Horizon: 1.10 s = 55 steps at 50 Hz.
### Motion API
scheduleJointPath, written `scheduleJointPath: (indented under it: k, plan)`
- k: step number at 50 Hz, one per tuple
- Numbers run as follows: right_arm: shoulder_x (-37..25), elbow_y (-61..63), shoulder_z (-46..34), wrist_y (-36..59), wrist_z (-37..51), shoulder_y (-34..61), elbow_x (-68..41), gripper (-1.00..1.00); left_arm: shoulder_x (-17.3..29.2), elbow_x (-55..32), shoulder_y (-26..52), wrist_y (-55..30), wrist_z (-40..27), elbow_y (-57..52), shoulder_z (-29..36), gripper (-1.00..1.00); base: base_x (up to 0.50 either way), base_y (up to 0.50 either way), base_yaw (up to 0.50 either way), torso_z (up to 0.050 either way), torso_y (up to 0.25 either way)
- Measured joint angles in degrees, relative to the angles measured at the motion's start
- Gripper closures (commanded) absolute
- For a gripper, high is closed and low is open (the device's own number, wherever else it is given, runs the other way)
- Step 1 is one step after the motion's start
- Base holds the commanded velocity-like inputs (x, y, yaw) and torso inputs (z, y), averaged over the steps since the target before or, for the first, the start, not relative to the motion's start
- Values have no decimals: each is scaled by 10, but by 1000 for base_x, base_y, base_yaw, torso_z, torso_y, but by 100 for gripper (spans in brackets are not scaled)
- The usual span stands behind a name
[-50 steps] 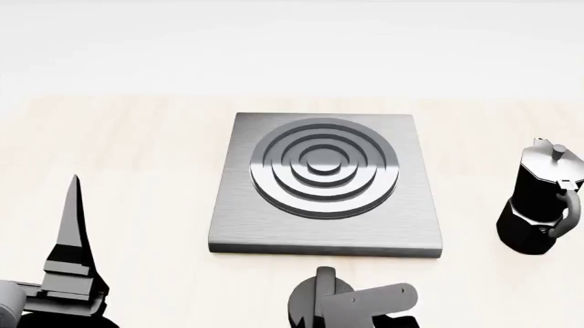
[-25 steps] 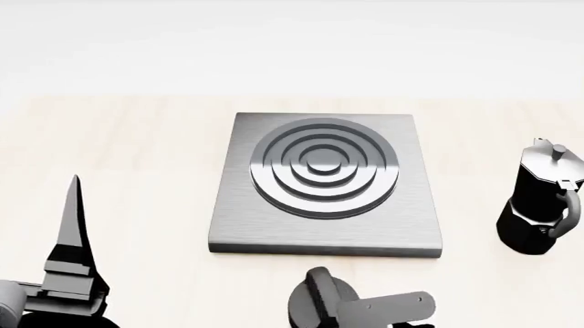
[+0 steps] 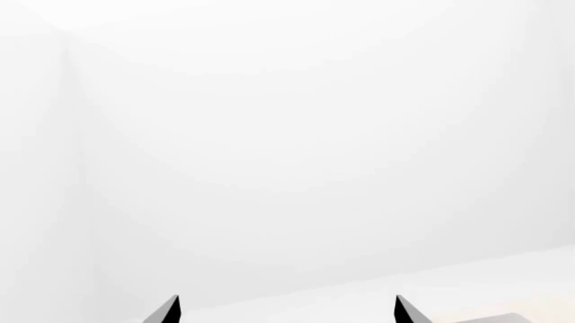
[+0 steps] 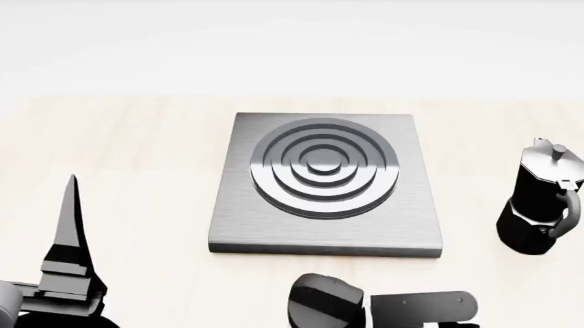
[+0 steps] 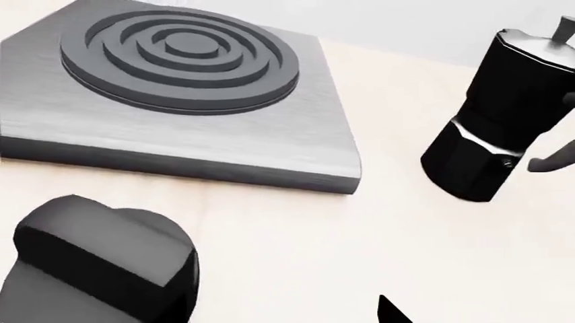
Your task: Turn on the stove.
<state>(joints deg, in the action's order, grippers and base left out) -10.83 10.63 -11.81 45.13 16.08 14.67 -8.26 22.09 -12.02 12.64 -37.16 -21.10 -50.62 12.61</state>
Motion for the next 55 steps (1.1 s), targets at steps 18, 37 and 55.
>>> scheduleJointPath:
  k: [18, 37, 55]
  plan:
    - [-9, 44, 31, 19, 27, -10, -5, -100, 3, -3, 1, 1, -3, 0, 1, -100, 0, 0, 0, 0, 0]
    - [-21, 139, 55, 63, 42, -18, -20, -100, 5, -7, 1, 1, -6, -1, 2, -100, 0, 0, 0, 0, 0]
    - [-29, 224, 56, 104, 51, -14, -31, -100, 7, -9, 2, 2, -9, -2, 4, -100, 0, 0, 0, 0, 0]
